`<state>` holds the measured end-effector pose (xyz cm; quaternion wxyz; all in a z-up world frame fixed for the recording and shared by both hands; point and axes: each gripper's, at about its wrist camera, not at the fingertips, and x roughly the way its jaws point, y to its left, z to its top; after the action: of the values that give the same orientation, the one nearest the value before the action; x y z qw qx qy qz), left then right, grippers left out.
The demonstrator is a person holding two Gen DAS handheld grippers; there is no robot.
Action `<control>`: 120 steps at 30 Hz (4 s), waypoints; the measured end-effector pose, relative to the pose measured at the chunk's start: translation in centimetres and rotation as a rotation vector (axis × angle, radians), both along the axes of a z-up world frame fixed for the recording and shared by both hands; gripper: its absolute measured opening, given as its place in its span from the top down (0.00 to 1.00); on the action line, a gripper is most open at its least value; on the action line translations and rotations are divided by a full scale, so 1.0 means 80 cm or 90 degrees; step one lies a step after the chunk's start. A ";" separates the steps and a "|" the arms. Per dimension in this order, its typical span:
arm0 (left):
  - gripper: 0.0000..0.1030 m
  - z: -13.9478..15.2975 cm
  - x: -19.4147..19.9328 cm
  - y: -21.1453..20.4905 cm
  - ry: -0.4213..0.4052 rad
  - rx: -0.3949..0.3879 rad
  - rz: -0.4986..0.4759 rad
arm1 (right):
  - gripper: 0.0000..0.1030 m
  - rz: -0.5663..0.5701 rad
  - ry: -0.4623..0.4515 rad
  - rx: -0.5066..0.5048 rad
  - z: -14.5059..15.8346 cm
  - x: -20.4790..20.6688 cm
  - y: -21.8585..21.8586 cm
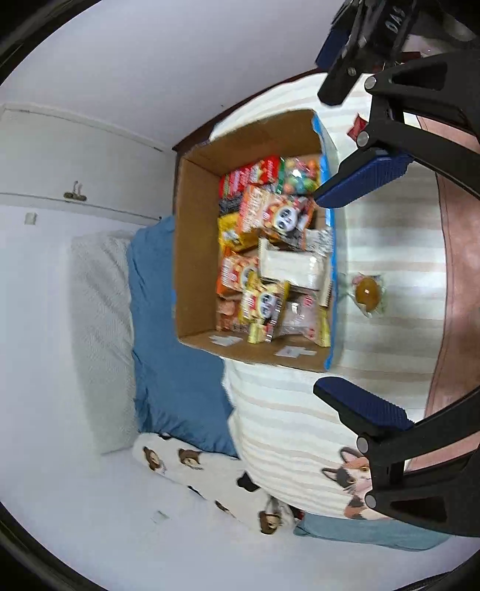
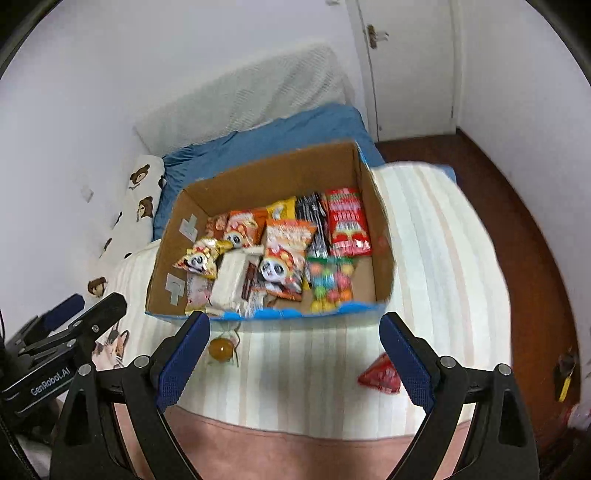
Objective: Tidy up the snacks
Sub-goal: 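Withdraw both tools from the box, then grasp the orange egg snack with left tool while right grasps red triangle candy, then carry both snacks into the box and open both tools to release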
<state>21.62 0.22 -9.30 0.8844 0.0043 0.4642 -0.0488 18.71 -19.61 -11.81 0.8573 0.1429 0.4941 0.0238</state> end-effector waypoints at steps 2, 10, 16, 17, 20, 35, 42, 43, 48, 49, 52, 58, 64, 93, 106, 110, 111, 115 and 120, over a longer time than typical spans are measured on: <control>0.09 -0.020 -0.003 0.003 0.022 -0.002 0.007 | 0.08 -0.026 0.016 0.020 -0.020 -0.007 -0.016; 0.09 -0.128 -0.003 0.015 0.151 0.001 0.031 | 0.07 -0.148 0.137 0.064 -0.128 -0.019 -0.090; 0.09 -0.188 0.006 0.016 0.234 -0.034 0.039 | 0.08 -0.181 0.198 0.097 -0.204 -0.007 -0.106; 0.09 -0.193 0.008 0.015 0.240 -0.037 0.039 | 0.08 -0.179 0.204 0.097 -0.212 -0.005 -0.105; 0.09 -0.207 0.018 0.010 0.252 -0.033 0.034 | 0.31 -0.170 0.214 0.090 -0.235 -0.001 -0.098; 0.55 -0.250 0.038 -0.016 0.281 -0.022 0.005 | 0.56 -0.115 0.198 0.046 -0.230 -0.011 -0.059; 0.55 -0.243 -0.070 -0.018 0.316 -0.028 -0.028 | 0.56 -0.011 0.220 0.072 -0.223 -0.069 -0.011; 0.55 -0.246 -0.087 -0.015 0.328 -0.030 -0.030 | 0.56 0.008 0.231 0.077 -0.226 -0.081 0.000; 0.55 -0.269 -0.161 -0.003 0.388 -0.032 -0.035 | 0.56 0.086 0.299 0.085 -0.256 -0.128 0.045; 0.55 -0.274 -0.167 -0.002 0.394 -0.032 -0.033 | 0.56 0.094 0.308 0.084 -0.263 -0.136 0.050; 0.55 -0.284 -0.177 -0.002 0.403 -0.033 -0.028 | 0.56 0.106 0.333 0.081 -0.284 -0.146 0.071; 0.53 -0.300 -0.158 -0.006 0.404 -0.025 -0.014 | 0.55 0.105 0.342 0.058 -0.292 -0.140 0.092; 0.34 -0.306 -0.158 -0.001 0.421 -0.060 -0.005 | 0.44 0.091 0.350 0.058 -0.293 -0.133 0.095; 0.57 -0.286 -0.154 -0.004 0.391 -0.009 -0.014 | 0.62 0.107 0.313 0.010 -0.299 -0.129 0.141; 0.57 -0.158 -0.134 -0.003 0.300 -0.070 -0.056 | 0.62 0.121 0.206 0.090 -0.178 -0.102 0.104; 0.57 -0.104 -0.100 -0.016 0.266 -0.102 -0.085 | 0.62 0.120 0.157 0.112 -0.121 -0.072 0.090; 0.57 -0.091 -0.088 -0.020 0.257 -0.108 -0.095 | 0.62 0.120 0.143 0.115 -0.106 -0.062 0.087; 0.57 -0.058 -0.025 -0.028 0.224 -0.103 -0.126 | 0.62 0.116 0.086 0.111 -0.053 -0.007 0.068; 0.57 -0.031 0.064 -0.046 0.201 -0.085 -0.140 | 0.62 0.098 0.056 0.089 -0.018 0.075 0.048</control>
<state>26.73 -3.44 -11.75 0.7881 -0.0116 0.5898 -0.1757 24.73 -15.75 -13.27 0.8182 0.1647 0.5381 0.1180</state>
